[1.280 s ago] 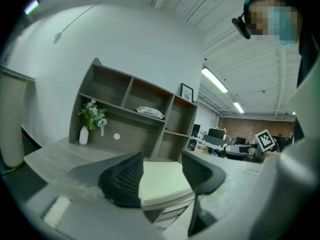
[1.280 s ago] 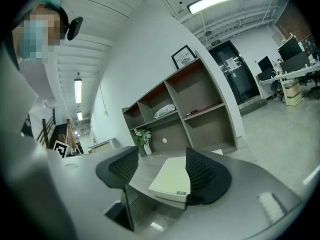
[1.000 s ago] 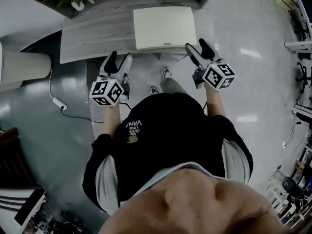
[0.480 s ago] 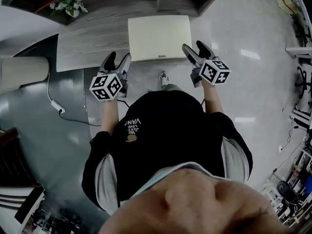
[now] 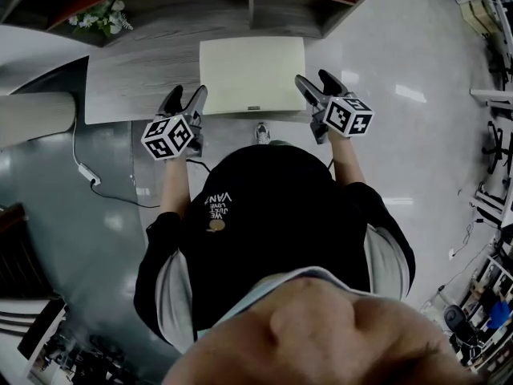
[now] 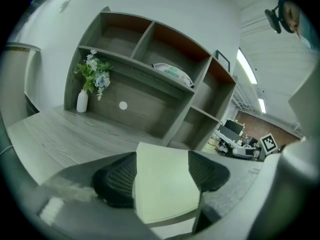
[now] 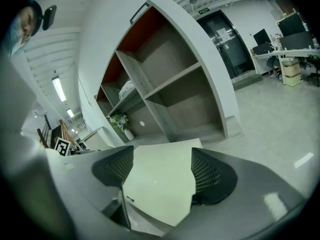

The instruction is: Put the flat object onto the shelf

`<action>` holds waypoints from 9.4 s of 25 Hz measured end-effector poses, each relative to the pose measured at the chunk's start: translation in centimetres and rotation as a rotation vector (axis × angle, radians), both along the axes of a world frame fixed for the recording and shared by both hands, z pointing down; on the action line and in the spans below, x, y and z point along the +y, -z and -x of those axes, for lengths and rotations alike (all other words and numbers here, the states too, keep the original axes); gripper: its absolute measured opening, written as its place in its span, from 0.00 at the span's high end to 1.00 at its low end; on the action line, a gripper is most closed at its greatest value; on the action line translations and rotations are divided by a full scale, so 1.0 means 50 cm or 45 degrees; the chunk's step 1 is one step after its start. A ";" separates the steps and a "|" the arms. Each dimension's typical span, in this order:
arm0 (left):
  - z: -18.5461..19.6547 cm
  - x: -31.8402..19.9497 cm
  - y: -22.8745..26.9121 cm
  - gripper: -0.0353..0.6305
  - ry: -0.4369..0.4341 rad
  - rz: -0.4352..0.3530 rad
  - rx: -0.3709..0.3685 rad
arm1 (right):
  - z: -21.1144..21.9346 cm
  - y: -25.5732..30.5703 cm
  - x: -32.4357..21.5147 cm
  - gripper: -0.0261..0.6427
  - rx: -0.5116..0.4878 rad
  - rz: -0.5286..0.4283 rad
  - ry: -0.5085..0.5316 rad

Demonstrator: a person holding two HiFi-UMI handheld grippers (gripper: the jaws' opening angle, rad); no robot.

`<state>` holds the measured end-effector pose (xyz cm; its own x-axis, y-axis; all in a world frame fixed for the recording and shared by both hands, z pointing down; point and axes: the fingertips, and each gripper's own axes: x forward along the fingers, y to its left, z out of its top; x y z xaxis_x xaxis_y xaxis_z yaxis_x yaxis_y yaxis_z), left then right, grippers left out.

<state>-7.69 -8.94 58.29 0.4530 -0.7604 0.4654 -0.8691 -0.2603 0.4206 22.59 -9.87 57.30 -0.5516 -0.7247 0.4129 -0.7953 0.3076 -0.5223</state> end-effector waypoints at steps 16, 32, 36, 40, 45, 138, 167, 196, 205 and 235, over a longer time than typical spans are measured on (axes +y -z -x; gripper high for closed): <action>0.007 -0.050 -0.126 0.47 0.006 0.217 0.024 | 0.004 -0.171 -0.050 0.39 0.017 0.269 0.114; -0.029 -0.089 -0.220 0.47 -0.181 0.419 0.039 | 0.020 -0.259 -0.064 0.39 -0.085 0.445 0.112; -0.043 -0.085 -0.234 0.47 -0.212 0.448 0.057 | 0.030 -0.273 -0.059 0.39 -0.107 0.477 0.118; -0.047 -0.085 -0.240 0.47 -0.215 0.461 0.106 | 0.032 -0.283 -0.057 0.39 -0.133 0.497 0.110; -0.053 -0.084 -0.247 0.47 -0.207 0.485 0.210 | 0.030 -0.281 -0.056 0.40 -0.137 0.477 0.109; 0.408 -0.156 0.648 0.52 -0.136 -1.042 0.133 | 0.484 0.622 -0.156 0.45 0.006 -0.981 0.142; 0.325 -0.247 1.037 0.54 -0.405 -1.487 0.055 | 0.409 1.004 -0.198 0.45 0.253 -1.427 0.038; 0.266 -0.490 1.077 0.56 -0.428 -1.386 -0.106 | 0.354 1.034 -0.454 0.46 0.419 -1.205 0.116; 0.261 -0.565 1.061 0.56 -0.462 -1.270 -0.060 | 0.347 1.032 -0.502 0.46 0.423 -1.130 0.131; 0.258 -0.619 1.043 0.56 -0.430 -1.273 -0.087 | 0.335 1.031 -0.542 0.44 0.389 -1.126 0.100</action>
<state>-20.59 -39.90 6.16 0.7091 -0.6510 -0.2709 -0.7005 -0.6941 -0.1659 5.82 -36.99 5.75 -0.5706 -0.8100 -0.1355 -0.8196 0.5516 0.1549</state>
